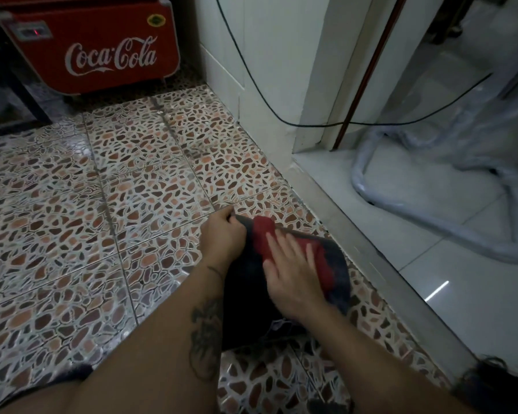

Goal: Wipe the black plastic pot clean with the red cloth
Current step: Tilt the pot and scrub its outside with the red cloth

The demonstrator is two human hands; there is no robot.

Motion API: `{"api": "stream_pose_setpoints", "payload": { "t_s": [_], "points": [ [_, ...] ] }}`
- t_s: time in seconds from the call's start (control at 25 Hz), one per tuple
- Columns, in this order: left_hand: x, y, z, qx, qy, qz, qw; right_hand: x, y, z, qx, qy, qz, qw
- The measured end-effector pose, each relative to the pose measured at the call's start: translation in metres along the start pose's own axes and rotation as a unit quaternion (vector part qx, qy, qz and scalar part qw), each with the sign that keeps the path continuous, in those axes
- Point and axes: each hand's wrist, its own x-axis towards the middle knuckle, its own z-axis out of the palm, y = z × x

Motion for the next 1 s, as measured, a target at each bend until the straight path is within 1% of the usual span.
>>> {"api": "stream_pose_setpoints", "payload": {
  "t_s": [0.12, 0.2, 0.24, 0.28, 0.36, 0.44, 0.52, 0.56, 0.64, 0.76, 0.88, 1.0],
  "points": [
    [0.006, 0.007, 0.002, -0.010, -0.024, -0.017, 1.000, -0.066, 0.011, 0.013, -0.004, -0.006, -0.021, 1.000],
    [0.003, 0.012, -0.001, -0.010, -0.021, -0.015, 1.000, -0.076, 0.024, 0.011, -0.032, -0.015, -0.011, 0.999],
    [-0.002, 0.014, -0.004, -0.003, -0.014, 0.001, 1.000, -0.073, 0.025, 0.008, -0.037, -0.016, -0.003, 0.999],
    [-0.011, 0.014, -0.007, 0.014, -0.004, 0.032, 0.999, -0.067, 0.023, 0.006, -0.032, -0.013, 0.008, 0.999],
    [-0.035, 0.005, -0.008, 0.069, 0.014, 0.119, 0.990, -0.047, 0.018, 0.002, -0.014, -0.003, 0.036, 0.999],
    [-0.065, -0.012, -0.009, 0.135, 0.014, 0.194, 0.971, -0.029, 0.016, -0.003, -0.010, -0.004, 0.059, 0.998],
    [-0.082, -0.024, -0.014, 0.192, 0.001, 0.247, 0.950, -0.013, 0.017, -0.010, -0.015, -0.013, 0.075, 0.997],
    [-0.081, -0.022, -0.015, 0.199, -0.001, 0.252, 0.947, -0.005, 0.018, -0.013, -0.013, -0.020, 0.077, 0.997],
    [-0.077, -0.010, -0.017, 0.195, 0.001, 0.224, 0.955, 0.005, 0.023, -0.019, -0.003, -0.026, 0.077, 0.997],
    [-0.078, -0.001, -0.023, 0.186, 0.008, 0.173, 0.967, 0.007, 0.044, -0.024, 0.008, -0.011, 0.122, 0.992],
    [-0.084, -0.008, -0.033, 0.115, 0.032, 0.141, 0.983, -0.008, 0.071, -0.016, 0.005, -0.003, 0.182, 0.983],
    [-0.086, -0.015, -0.030, 0.071, 0.051, 0.124, 0.988, -0.002, 0.076, -0.017, 0.002, -0.017, 0.214, 0.977]
  ]
}}
